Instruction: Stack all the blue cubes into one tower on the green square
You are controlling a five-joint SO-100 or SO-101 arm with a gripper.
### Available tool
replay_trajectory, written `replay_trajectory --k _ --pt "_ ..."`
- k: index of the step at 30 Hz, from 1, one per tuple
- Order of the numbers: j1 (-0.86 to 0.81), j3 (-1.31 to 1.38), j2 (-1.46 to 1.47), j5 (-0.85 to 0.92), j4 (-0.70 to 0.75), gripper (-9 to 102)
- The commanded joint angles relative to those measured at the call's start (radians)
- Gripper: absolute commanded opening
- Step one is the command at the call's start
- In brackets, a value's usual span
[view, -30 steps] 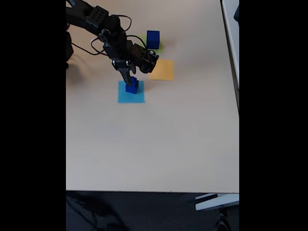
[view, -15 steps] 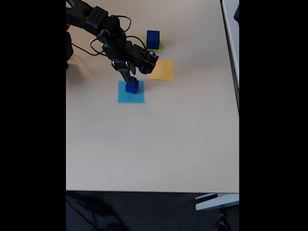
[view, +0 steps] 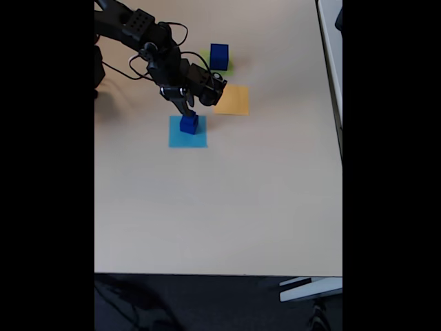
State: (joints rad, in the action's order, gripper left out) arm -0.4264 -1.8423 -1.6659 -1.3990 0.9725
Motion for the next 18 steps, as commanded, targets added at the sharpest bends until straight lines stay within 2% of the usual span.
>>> replay_trajectory --k 1,18 --pt "-0.015 0.008 -0.006 0.006 -0.002 8" --pt "-0.025 0.009 -0.002 0.011 -0.002 4"
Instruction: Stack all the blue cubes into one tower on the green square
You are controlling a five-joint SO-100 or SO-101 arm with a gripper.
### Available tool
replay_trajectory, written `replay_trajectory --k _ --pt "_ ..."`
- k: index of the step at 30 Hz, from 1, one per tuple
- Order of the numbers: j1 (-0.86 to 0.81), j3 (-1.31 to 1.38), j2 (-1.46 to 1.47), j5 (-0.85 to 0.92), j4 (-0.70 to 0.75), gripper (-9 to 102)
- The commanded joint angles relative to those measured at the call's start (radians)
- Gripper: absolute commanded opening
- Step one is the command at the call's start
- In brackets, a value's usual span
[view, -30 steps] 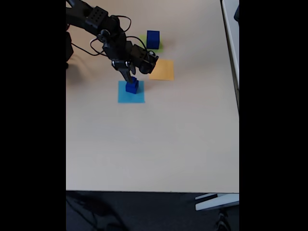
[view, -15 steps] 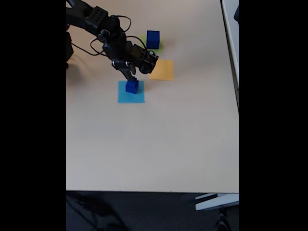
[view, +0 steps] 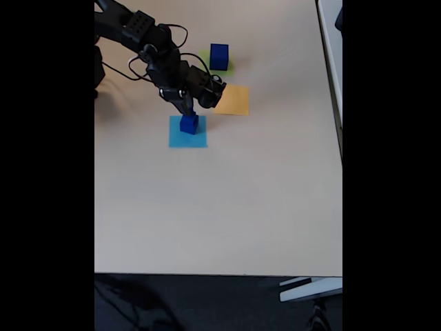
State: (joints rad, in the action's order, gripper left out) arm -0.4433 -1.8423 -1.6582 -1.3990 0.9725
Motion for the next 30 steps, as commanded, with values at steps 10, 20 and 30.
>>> replay_trajectory --k 10,20,30 --pt "0.006 0.023 -0.026 0.014 0.003 0" --pt "0.038 0.189 -0.015 0.037 0.112 0" --pt "0.233 0.453 0.032 -0.051 0.215 0"
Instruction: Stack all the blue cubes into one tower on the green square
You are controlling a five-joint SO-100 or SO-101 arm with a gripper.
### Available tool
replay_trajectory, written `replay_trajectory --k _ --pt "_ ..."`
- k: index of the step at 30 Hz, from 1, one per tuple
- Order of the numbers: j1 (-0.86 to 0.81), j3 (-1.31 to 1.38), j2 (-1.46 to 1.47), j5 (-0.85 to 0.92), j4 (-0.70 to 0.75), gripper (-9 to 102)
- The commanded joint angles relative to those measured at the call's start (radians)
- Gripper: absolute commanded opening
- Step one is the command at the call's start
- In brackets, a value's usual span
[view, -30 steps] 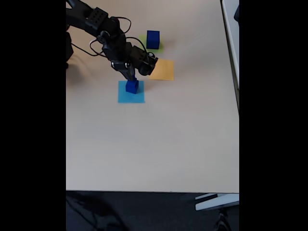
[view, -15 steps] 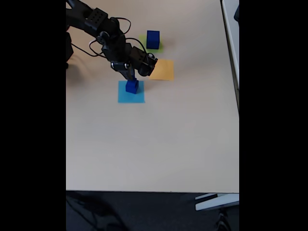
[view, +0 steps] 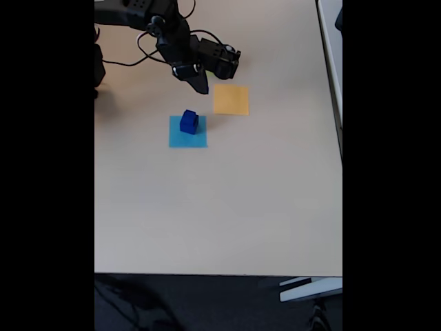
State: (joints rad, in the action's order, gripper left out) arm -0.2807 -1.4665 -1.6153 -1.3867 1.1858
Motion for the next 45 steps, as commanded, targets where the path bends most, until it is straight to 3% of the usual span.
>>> replay_trajectory --k 1,9,35,45 --pt "0.101 0.077 -0.011 -0.1 0.0 0" --pt "0.282 0.104 0.074 -0.334 -0.014 0" --pt "0.466 0.394 0.428 -0.523 0.025 0" --pt "0.477 0.37 0.437 -0.551 0.046 0"
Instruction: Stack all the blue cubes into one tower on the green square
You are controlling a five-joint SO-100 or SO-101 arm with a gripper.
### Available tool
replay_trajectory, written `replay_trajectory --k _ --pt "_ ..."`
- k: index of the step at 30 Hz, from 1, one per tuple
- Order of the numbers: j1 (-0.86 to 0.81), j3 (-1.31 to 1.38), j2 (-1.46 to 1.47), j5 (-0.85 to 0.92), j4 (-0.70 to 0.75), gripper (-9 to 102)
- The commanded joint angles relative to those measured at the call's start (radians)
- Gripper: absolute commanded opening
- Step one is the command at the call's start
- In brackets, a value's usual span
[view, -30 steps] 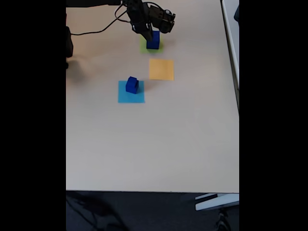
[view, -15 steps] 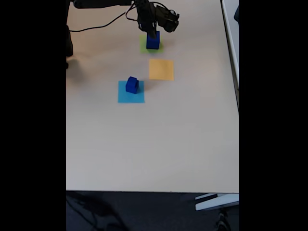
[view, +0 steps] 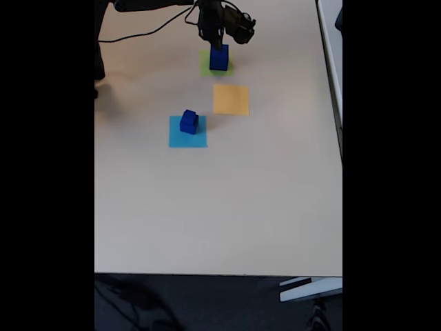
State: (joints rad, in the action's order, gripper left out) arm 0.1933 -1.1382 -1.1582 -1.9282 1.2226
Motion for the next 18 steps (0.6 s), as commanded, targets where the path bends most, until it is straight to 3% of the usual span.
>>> replay_trajectory --k 1,18 --pt "0.003 0.04 -0.021 -0.009 0.014 0" --pt "0.011 0.094 0.009 -0.023 0.028 1"
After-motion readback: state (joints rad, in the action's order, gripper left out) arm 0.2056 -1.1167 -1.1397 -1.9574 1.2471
